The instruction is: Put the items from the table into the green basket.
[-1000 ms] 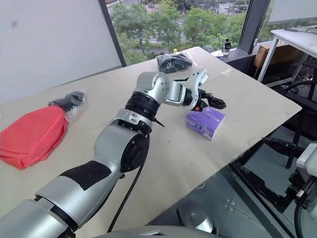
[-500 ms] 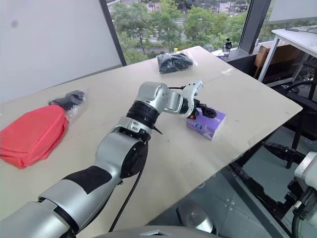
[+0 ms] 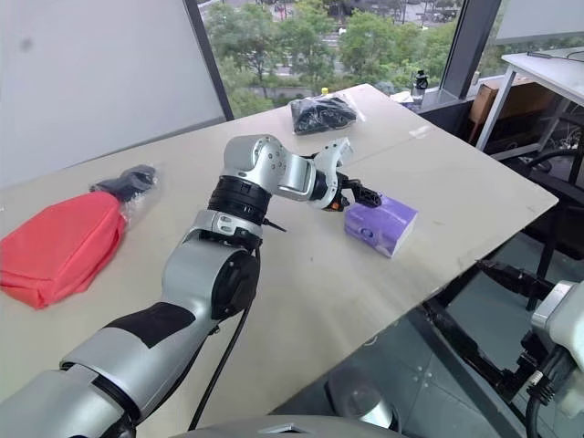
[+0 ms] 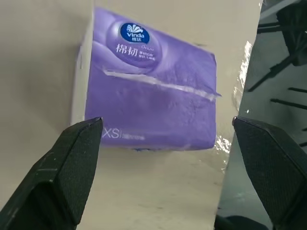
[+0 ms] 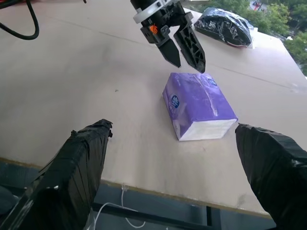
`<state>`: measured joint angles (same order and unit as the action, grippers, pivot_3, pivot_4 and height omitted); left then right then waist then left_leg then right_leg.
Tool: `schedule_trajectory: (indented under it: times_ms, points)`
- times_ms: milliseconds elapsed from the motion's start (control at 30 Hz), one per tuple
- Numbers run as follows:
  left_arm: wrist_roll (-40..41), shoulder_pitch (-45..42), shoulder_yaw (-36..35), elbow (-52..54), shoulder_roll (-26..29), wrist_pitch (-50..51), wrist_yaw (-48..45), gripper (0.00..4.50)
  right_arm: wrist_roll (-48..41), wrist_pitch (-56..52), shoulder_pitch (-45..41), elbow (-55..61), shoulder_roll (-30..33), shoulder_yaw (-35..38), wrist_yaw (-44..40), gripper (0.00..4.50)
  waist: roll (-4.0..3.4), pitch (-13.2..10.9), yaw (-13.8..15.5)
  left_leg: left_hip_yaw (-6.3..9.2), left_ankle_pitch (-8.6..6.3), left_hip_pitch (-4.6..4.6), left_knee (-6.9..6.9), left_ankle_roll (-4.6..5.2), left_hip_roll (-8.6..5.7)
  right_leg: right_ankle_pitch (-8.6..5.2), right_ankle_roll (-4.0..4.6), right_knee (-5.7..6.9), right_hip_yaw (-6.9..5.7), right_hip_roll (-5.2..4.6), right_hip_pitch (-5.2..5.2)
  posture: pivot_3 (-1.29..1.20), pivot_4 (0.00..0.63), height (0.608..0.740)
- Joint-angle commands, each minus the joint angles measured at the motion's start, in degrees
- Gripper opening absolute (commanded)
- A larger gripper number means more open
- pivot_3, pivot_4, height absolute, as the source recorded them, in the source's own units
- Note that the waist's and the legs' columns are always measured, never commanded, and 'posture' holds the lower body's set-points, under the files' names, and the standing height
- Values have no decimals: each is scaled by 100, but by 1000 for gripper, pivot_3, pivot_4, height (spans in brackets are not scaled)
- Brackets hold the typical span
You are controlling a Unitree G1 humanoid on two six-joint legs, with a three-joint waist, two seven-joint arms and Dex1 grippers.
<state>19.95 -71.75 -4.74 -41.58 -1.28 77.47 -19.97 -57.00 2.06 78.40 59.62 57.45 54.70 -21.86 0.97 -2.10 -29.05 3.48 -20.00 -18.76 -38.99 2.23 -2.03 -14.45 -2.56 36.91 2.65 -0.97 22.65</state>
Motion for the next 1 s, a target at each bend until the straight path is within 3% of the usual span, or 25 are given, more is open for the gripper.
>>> schedule_trajectory:
  times_ms: [33,233,467,833,1000]
  points:
    - [66,50,254,95,-132,-150,-320,4433,-82,-4,-99,38,103,52,117,4500,-2,-3,24,1,1,0,0,-3,-1,0,0,0,0,0,0,-548,0,740]
    - [-310,3,525,-544,-232,-1100,-383,4433,-111,26,-55,38,98,81,89,4500,15,-17,46,0,-5,-2,0,11,-3,0,0,0,0,-1,0,-552,0,740]
    - [-378,2,508,-717,-270,-1069,-330,4433,-73,110,13,38,116,21,145,4500,20,-20,39,1,-4,-3,0,16,-3,0,-1,0,-1,-2,0,-564,0,740]
    - [131,-62,-294,575,290,1000,-28,4433,43,317,136,38,242,-131,289,4500,18,-21,-43,1,3,-2,0,26,-1,0,-1,0,-2,0,0,-577,0,740]
    - [113,141,-750,661,-118,1269,323,4433,82,304,59,38,328,-263,353,4500,11,-17,33,9,3,-4,0,23,-3,0,-1,-1,-7,-3,0,-550,1,740]
